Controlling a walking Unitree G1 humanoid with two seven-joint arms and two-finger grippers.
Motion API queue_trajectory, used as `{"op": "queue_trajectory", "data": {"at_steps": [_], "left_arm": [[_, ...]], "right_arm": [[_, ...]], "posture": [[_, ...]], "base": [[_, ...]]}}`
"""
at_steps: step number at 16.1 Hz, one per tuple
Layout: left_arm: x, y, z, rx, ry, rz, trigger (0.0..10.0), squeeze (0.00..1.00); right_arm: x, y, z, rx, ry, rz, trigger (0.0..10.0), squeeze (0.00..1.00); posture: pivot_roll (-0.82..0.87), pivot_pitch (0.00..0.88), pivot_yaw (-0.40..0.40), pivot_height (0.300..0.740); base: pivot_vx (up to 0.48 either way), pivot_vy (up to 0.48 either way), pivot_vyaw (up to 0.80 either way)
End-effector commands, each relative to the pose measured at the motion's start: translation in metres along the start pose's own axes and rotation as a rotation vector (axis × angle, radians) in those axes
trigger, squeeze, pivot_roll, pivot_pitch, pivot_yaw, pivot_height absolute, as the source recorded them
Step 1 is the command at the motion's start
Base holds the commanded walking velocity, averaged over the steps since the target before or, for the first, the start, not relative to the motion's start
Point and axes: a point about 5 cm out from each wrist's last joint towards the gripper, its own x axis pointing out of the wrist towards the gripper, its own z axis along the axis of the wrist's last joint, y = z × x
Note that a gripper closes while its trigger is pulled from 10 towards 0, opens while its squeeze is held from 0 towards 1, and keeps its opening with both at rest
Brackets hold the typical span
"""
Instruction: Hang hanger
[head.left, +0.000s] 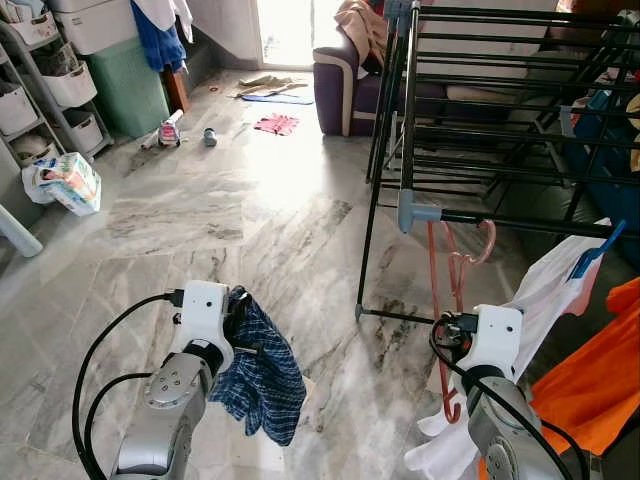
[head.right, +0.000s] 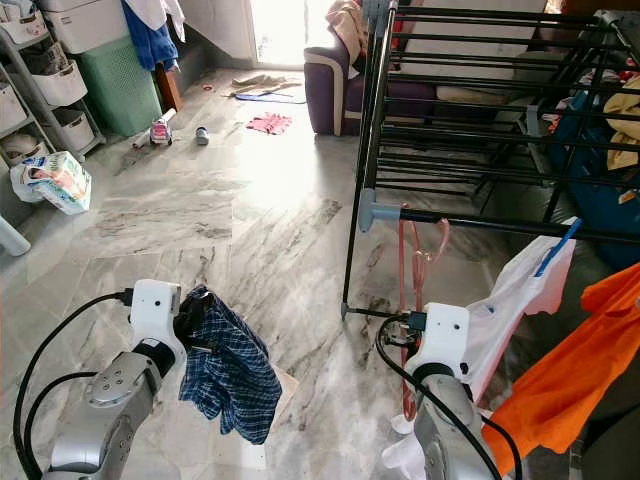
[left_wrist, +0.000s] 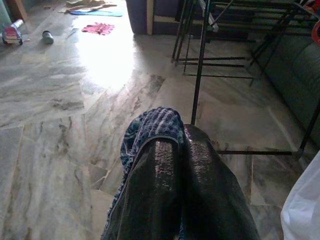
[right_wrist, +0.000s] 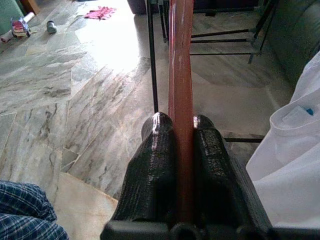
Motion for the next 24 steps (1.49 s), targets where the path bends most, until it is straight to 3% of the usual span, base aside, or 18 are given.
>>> {"op": "queue_trajectory", "data": {"at_steps": [1,24], "left_arm": [[0.0013,-0.0009,0.0082,0.008,-0.035,-0.008,10.0,0.00],[0.0038,-0.0029,0.0065,-0.007,-0.026,0.005,10.0,0.00]], "right_arm": [[-0.0018,0.0017,0.0067,-0.006,-0.023,0.005,10.0,0.00],[0.0017,0.0054,0.0133,-0.016,0.007,0.050,10.0,0.00]], "posture": [[-0.01,0.005,0.019,0.740],[-0.01,0.016,0.002,0.740]], "base": [[0.000,0.000,0.00],[-0.287,0.000,0.00]]}}
